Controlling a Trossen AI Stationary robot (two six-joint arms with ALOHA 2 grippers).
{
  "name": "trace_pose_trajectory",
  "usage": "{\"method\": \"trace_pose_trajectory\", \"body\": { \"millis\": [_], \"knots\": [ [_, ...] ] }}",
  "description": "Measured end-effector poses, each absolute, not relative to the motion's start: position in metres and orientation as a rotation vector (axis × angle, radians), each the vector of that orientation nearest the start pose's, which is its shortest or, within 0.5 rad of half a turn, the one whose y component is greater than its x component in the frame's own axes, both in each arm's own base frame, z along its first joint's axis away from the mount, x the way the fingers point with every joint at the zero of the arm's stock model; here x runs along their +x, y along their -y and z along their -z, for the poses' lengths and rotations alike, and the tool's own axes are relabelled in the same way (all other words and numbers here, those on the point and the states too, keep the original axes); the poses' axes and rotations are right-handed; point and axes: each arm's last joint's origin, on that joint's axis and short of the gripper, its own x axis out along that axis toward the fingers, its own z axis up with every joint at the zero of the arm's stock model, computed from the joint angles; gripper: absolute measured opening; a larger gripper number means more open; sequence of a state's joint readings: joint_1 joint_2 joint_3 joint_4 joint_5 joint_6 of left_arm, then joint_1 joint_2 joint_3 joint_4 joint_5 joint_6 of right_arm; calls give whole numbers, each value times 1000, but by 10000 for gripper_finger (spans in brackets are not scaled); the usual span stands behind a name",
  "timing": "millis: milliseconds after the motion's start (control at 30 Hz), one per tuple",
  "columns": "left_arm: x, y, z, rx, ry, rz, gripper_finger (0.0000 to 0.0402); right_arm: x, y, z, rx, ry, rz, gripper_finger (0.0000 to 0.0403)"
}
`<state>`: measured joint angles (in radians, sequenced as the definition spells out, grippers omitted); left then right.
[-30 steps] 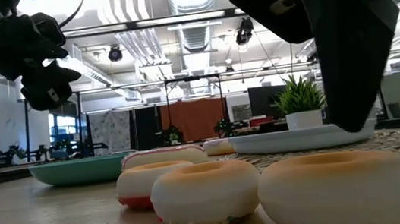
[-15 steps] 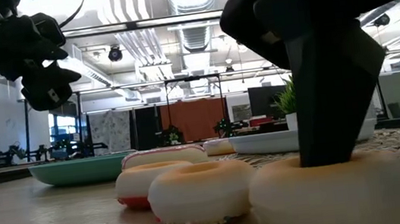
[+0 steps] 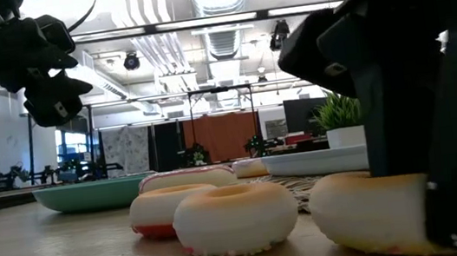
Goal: Pick & Place donuts
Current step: Put the small yellow donut on the blue plate
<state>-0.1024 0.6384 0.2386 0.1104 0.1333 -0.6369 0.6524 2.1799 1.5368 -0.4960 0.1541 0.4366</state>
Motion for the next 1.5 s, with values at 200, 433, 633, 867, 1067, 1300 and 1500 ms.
{"method": "trace_pose_trajectory", "body": {
  "millis": [200,433,633,867,1067,1300,1500],
  "knots": [
    [148,19,-193,-634,-354,134,135,355,-260,-140,137,-1171,-112,13],
    [148,19,-193,-630,-352,135,135,346,-259,-164,376,-1131,-6,10],
    [149,19,-197,-657,-321,143,135,328,-243,-173,570,-970,185,9],
    [153,20,-211,-787,-189,182,135,287,-203,-177,807,-732,385,9],
    [153,19,-220,-814,-94,193,135,282,-174,-190,1203,-144,333,9],
    [154,15,-226,-950,23,92,135,303,-149,-204,1328,262,266,17],
    [159,13,-226,-924,68,14,135,327,-134,-210,1367,356,324,19]
  ]
}}
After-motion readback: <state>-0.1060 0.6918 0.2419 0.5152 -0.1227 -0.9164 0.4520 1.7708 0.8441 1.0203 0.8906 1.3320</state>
